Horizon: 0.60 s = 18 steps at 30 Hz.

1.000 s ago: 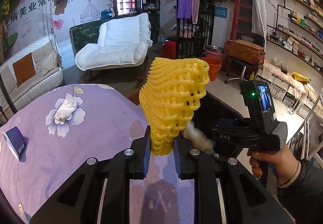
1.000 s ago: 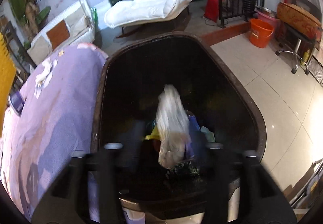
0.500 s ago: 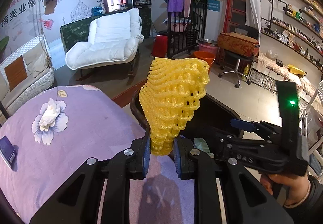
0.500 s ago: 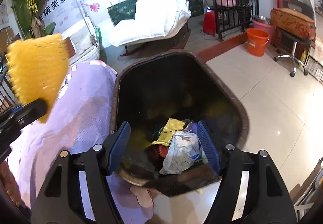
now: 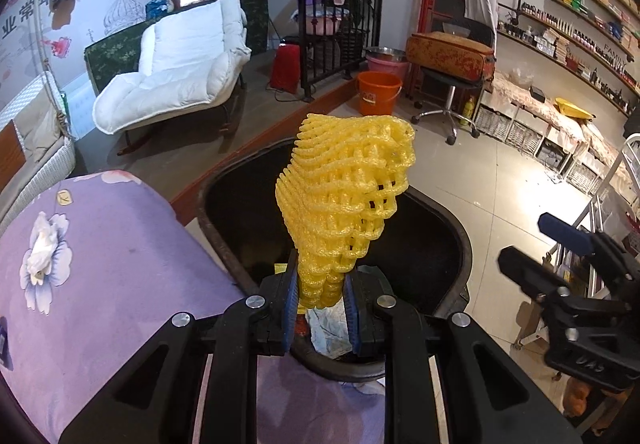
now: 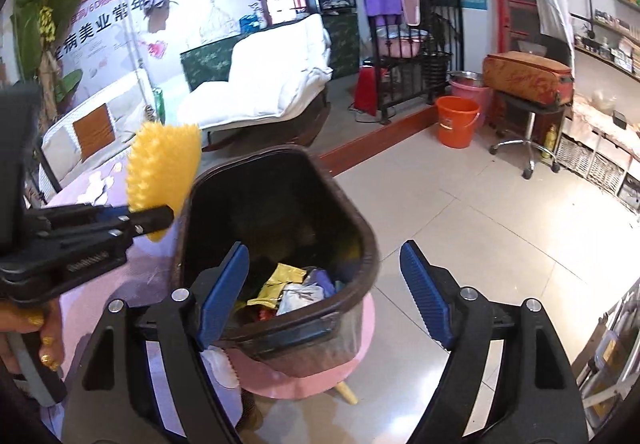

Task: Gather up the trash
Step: 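Lower the yellow foam net into the black bin and open the left gripper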

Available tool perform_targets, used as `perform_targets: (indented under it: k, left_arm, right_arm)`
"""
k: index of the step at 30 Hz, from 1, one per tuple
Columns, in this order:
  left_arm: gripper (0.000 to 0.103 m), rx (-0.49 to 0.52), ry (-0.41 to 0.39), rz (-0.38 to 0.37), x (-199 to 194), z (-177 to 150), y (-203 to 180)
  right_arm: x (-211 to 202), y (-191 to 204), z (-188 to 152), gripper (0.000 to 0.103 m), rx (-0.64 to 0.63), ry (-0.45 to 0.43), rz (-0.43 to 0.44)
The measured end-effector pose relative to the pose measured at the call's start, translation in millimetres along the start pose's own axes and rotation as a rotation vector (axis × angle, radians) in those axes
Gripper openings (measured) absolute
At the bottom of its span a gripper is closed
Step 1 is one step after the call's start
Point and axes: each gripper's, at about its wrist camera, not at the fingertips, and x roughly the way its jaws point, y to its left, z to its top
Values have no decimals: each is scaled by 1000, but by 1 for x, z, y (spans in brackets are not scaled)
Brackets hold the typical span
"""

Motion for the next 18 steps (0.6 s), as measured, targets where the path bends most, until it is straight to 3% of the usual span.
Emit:
perform_targets:
  k: [13,15,17,18]
  left_arm:
    - [24,-3,87,-26,30,6,-11]
    - [35,17,96,-14,33,6,-13]
    - [64,23,84,2,32,6,-12]
    - [67,20,72,1,31,6,-12]
  right_arm:
    - [-13,-26,9,85,68,-32,-44]
    - [-12,-28,10,86,73,-32,-46]
    - [-12,-27,11,86,78,-32,-47]
    - [-12,-27,11,86,81,-32,-46]
